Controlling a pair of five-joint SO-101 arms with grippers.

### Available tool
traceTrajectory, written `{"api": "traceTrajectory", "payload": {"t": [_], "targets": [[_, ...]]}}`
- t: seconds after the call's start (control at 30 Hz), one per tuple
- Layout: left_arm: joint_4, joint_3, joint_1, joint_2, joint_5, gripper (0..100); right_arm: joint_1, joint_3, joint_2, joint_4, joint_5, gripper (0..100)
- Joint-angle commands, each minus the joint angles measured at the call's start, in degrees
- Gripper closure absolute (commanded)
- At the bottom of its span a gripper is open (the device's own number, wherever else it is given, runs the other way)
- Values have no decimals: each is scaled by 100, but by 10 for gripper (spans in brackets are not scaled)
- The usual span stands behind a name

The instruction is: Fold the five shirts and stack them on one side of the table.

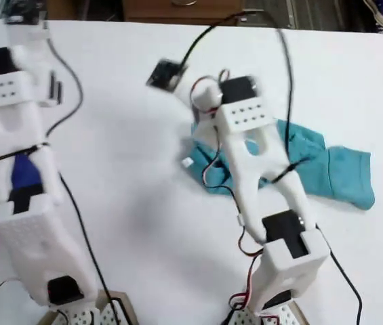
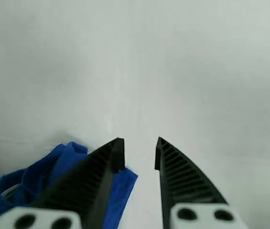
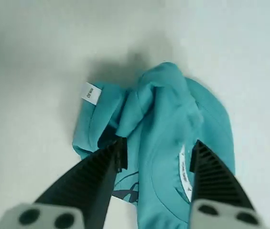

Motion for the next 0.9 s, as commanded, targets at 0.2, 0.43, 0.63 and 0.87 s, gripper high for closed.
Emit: {"api": "traceTrajectory", "payload": {"t": [0.2, 0.43, 0.63, 0.87], "targets": [[53, -224, -809, -264, -35, 865, -338, -18, 989, -418, 246, 776], [53, -224, -809, -264, -35, 865, -479, -519, 1877, -400, 246, 807], [53, -224, -809, -264, -35, 865, -136, -958, 2114, -356, 246, 968], [53, -224, -782, -255, -26, 865, -286, -2409, 2114, 796, 246, 978]]}}
